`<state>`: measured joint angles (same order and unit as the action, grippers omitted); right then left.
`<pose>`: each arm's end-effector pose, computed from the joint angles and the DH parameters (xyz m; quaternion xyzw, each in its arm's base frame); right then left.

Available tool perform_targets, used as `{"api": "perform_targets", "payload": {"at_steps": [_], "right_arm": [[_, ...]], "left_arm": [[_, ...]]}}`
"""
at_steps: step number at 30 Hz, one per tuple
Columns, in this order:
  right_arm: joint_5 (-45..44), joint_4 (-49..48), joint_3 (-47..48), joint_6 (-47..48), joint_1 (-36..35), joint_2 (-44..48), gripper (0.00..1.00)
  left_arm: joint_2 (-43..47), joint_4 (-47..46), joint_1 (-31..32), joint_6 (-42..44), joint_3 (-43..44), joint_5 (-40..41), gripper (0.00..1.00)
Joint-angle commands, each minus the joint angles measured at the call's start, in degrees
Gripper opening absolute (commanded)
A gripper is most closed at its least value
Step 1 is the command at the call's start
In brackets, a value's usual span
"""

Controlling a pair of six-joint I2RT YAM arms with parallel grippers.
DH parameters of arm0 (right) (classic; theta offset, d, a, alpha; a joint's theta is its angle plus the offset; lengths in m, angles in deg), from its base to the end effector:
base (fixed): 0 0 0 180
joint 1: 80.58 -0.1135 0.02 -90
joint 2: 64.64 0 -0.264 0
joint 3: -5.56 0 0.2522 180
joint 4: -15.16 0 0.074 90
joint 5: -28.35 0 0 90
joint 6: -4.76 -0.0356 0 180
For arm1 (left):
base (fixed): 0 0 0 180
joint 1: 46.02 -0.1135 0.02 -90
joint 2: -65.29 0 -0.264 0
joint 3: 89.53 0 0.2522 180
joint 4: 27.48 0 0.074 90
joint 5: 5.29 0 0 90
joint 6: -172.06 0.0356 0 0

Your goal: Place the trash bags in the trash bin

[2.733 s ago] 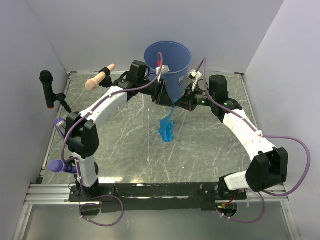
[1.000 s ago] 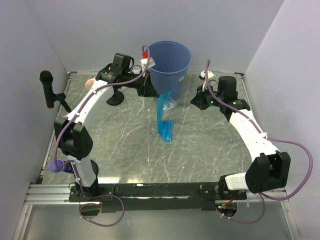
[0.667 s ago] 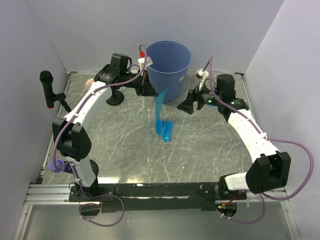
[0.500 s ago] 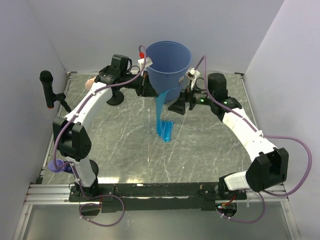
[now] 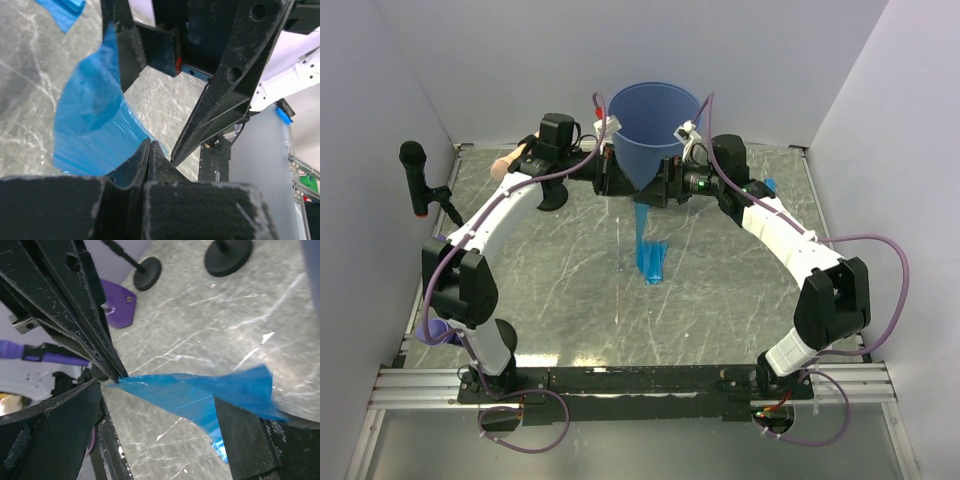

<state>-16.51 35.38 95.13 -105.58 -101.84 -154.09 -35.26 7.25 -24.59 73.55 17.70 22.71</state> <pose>0.3289 0.1550 0.3440 -0.2259 0.7551 0.4819 0.3828 0.3598 -0.1750 0.3597 0.3461 0.7004 -0.5406 0.3121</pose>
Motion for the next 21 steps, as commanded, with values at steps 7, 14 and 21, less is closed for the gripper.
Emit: {"api": "perform_targets", "payload": {"at_steps": [7, 14, 21], "right_arm": [[8.9, -10.9, -0.5, -1.3, 0.2, -0.7, 0.65], [10.3, -13.0, -0.8, -1.1, 1.8, -1.6, 0.29], [5.2, -9.0, 0.7, 3.3, 2.5, -2.0, 0.0]], "left_arm": [[2.8, -8.9, -1.6, -5.6, -1.5, -6.8, 0.0], [2.9, -9.6, -2.4, -6.7, -1.5, -7.3, 0.01], [2.7, -9.5, -3.3, -7.0, -1.1, -7.5, 0.01]]}}
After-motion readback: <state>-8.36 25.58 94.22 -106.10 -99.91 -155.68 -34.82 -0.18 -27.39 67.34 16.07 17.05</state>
